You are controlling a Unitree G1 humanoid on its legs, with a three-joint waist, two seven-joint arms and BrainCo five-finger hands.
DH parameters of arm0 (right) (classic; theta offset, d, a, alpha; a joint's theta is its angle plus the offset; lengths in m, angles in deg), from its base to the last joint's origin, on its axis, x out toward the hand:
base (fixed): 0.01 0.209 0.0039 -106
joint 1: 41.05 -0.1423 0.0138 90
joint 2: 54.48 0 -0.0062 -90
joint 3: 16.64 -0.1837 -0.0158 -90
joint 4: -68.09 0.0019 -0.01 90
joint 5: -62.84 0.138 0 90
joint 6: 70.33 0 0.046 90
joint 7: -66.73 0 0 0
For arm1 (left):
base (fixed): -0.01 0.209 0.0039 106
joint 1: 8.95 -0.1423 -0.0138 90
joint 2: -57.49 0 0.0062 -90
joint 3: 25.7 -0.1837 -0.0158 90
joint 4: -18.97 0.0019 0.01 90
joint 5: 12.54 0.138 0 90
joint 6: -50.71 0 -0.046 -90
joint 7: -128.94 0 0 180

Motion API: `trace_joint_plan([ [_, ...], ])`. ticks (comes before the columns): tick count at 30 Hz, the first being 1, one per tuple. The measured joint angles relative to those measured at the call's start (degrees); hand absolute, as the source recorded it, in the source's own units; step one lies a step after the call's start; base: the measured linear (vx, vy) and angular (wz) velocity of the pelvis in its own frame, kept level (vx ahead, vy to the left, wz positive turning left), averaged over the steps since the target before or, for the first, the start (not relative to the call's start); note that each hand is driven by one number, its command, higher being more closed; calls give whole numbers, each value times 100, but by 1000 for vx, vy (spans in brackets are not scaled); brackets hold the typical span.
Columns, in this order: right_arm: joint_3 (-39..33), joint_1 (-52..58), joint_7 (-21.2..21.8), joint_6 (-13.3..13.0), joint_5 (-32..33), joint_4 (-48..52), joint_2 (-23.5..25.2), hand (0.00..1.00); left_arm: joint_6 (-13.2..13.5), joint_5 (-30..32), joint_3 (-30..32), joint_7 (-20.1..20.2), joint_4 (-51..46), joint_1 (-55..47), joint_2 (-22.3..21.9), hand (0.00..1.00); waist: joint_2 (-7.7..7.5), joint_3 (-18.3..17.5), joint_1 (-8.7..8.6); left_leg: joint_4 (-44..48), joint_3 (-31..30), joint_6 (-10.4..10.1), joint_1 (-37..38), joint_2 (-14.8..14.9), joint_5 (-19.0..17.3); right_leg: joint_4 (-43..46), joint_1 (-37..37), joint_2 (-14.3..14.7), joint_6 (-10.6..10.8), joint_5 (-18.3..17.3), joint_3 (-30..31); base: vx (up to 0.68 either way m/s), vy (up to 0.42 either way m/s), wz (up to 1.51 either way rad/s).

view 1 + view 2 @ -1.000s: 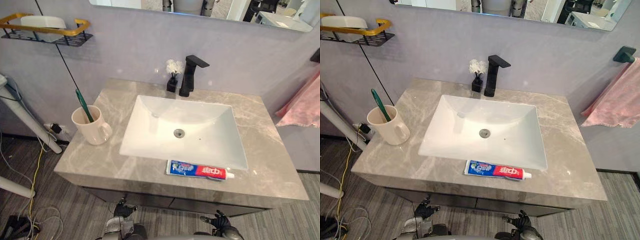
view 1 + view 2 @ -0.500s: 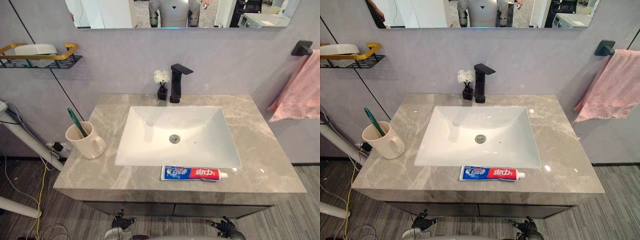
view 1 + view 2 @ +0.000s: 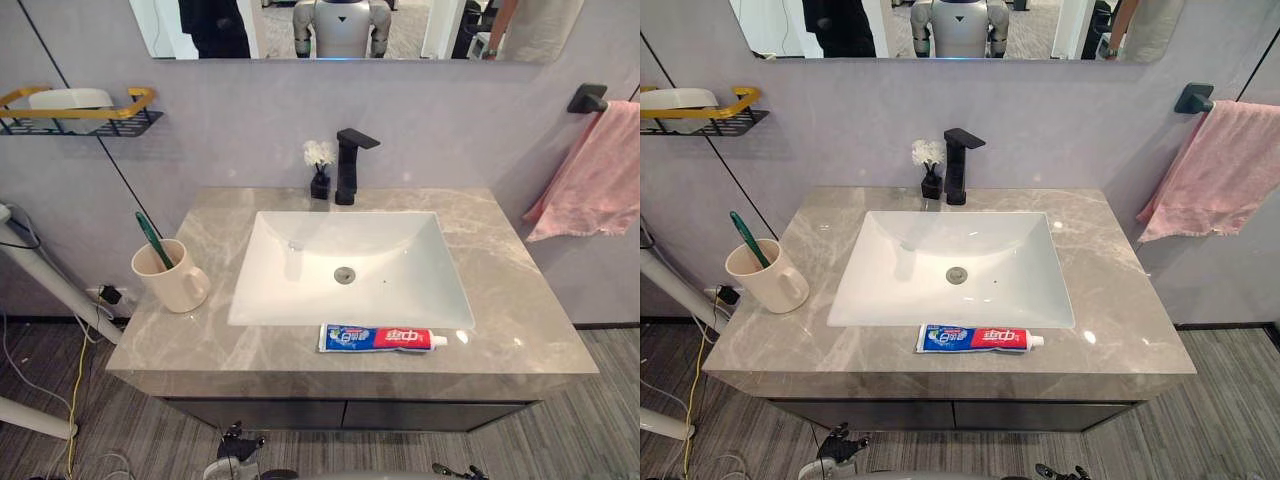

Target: Organize washtable

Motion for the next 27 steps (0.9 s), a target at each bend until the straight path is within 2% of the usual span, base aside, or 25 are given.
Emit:
trace_joint_plan([
  [1,-1,-4,0,-49,101,0,-9,0,1,-59,-69,-4,5,0,10,0,-57,-16,-16,-14,19,-3,-4,16,2,-14,-10,12,1,1,4,-1,-23,-5],
  [5,-15,-34,9,-133,523,-5,-26,0,4,-106,-297,0,78,-4,82,0,-1,-10,-115,-114,53,-32,24,77,21,-88,3,34,16,25,-12,32,-10,-1],
  [11,-150,-62,-13,-141,593,-64,-177,0,8,-101,-394,4,138,35,160,0,8,15,-125,-299,61,-92,169,97,67,-330,207,64,73,115,-116,78,-9,0],
  [12,-322,-86,-25,-142,593,-59,-247,0,7,-102,-399,0,145,40,186,0,-38,33,-114,-323,65,-94,209,100,69,-393,233,62,73,142,-149,34,0,2],
  [13,-415,-113,-34,-142,597,-57,-284,0,7,-102,-399,0,145,40,202,0,-4,15,-115,-323,72,-101,214,99,73,-408,253,58,81,150,-181,32,1,0],
  [17,-1100,-227,-98,-144,610,196,-708,0,-2,-100,-371,-14,152,-37,369,0,-45,47,-118,-383,100,-95,250,94,121,-501,294,54,73,279,-233,2,10,-7],
  [19,-1495,-219,-217,-156,618,669,-996,0,-3,-100,-312,-36,152,-94,439,0,-73,65,-119,-454,135,-79,260,68,175,-568,292,6,80,323,-233,-49,16,-5],
  [22,-1706,-175,-270,-198,588,1286,-1213,0,-5,-102,-288,-51,152,-153,457,0,-113,89,-140,-516,131,-75,265,59,259,-570,285,-9,58,350,-268,-75,5,6],
  [27,-1814,-33,-260,-183,403,2653,-1283,0,-16,-107,-83,-39,124,-311,442,0,-151,122,-273,-658,73,-79,272,73,370,-607,277,47,9,404,-367,-98,-29,9],
])
